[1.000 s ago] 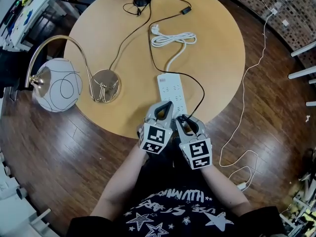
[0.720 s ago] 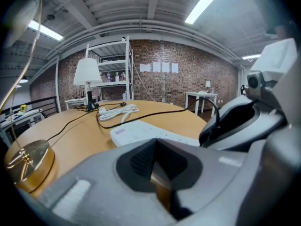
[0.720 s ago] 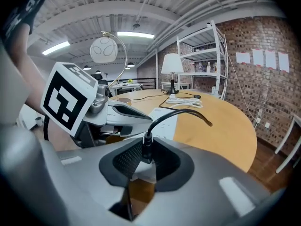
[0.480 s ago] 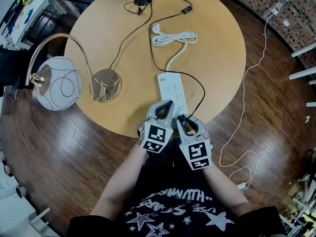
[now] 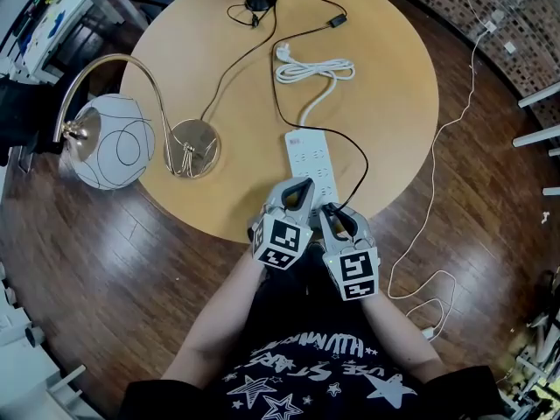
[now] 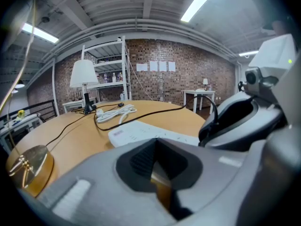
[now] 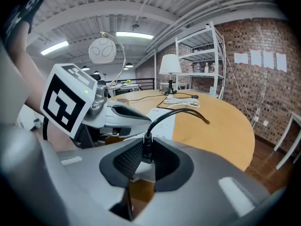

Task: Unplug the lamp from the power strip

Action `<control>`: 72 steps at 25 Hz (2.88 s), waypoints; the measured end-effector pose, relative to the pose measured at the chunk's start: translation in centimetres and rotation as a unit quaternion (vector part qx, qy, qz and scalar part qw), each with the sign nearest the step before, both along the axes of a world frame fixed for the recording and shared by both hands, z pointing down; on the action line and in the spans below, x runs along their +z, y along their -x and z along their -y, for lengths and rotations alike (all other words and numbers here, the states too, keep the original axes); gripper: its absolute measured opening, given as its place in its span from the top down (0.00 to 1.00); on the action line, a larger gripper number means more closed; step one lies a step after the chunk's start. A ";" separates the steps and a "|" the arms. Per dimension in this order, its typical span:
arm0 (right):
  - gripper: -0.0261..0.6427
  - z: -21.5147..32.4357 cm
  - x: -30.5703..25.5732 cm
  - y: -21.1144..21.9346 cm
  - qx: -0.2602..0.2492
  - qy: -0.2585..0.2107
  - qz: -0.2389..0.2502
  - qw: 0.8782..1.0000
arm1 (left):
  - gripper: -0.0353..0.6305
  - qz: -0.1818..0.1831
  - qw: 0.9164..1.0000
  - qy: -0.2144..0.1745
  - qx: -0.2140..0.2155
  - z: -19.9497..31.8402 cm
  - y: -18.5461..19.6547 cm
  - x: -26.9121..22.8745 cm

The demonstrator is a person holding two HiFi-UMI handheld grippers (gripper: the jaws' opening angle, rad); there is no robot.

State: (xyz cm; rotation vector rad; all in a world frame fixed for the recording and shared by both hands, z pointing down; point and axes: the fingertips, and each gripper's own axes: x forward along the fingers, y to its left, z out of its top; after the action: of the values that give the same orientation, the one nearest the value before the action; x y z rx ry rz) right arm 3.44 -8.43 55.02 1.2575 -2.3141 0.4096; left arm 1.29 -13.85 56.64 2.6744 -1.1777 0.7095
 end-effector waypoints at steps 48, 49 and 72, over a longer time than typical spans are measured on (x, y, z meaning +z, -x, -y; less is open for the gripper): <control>0.87 4.0 -13.6 -1.4 -0.006 -0.127 0.088 0.988 | 0.94 -0.060 0.995 -0.004 -0.077 1.5 3.4 -3.1; 0.87 4.0 -14.2 -1.3 -0.008 -0.131 0.101 0.986 | 0.94 -0.066 0.994 -0.014 -0.083 1.6 3.8 -4.1; 0.87 3.9 -16.3 -1.4 -0.045 -0.150 0.156 0.975 | 0.94 -0.142 0.977 -0.080 -0.139 -1.8 6.6 -13.3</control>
State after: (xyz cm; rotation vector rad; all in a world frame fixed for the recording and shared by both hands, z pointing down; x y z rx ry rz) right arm 4.81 -12.30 38.73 1.2945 -2.7715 0.2443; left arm -5.30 -12.04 43.34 2.5424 -1.5366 0.1892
